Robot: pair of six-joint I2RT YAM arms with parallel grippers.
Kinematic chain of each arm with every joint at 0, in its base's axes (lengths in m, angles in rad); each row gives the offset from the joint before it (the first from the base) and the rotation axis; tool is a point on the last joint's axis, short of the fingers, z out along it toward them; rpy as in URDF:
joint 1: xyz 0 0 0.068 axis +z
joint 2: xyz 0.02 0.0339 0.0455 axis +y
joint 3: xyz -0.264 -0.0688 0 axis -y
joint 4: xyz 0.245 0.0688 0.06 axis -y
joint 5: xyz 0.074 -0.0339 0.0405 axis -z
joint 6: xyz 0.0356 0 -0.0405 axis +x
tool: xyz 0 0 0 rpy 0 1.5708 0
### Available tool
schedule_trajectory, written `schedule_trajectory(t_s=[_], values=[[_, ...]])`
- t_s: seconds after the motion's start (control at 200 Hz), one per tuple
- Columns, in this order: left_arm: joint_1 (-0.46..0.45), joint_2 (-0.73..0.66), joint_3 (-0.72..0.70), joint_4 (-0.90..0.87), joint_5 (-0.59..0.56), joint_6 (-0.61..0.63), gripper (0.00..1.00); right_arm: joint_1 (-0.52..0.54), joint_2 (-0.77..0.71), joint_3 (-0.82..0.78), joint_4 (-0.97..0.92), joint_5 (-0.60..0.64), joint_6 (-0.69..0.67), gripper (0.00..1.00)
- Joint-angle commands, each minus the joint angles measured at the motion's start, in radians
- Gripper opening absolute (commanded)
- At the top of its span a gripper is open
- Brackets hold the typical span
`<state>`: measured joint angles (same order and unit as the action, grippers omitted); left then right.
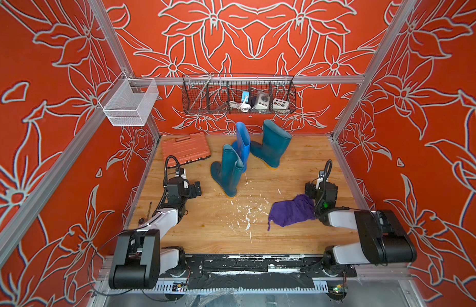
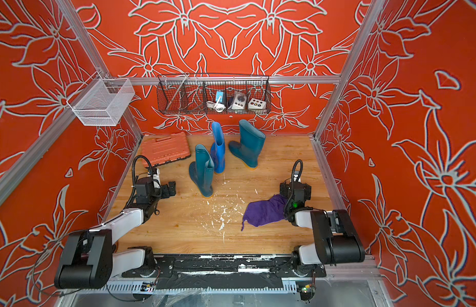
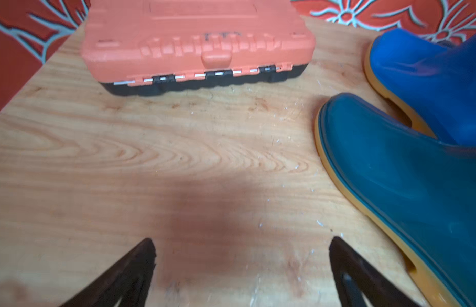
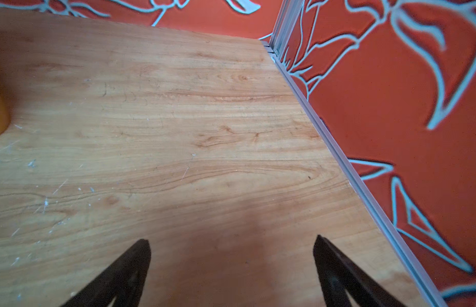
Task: Wipe the rubber boots with a cloth
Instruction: Reset both arms
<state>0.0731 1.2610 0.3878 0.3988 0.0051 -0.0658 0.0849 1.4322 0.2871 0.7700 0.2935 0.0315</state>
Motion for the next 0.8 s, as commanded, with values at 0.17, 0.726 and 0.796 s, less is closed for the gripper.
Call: schedule_trajectory(t_s=[0.17, 0.726, 0.796], values=[[-0.005, 0.147, -0.070, 0.361, 0.058, 0.051, 1.00, -0.003, 0.010, 0.014, 0.122, -0.015, -0.021, 0.98], [-0.010, 0.147, -0.075, 0.371, 0.052, 0.054, 1.00, -0.004, -0.012, 0.020, 0.074, -0.015, -0.019, 0.98], [-0.010, 0.148, -0.073, 0.371, 0.051, 0.054, 1.00, -0.003, -0.013, 0.020, 0.074, -0.014, -0.019, 0.98]])
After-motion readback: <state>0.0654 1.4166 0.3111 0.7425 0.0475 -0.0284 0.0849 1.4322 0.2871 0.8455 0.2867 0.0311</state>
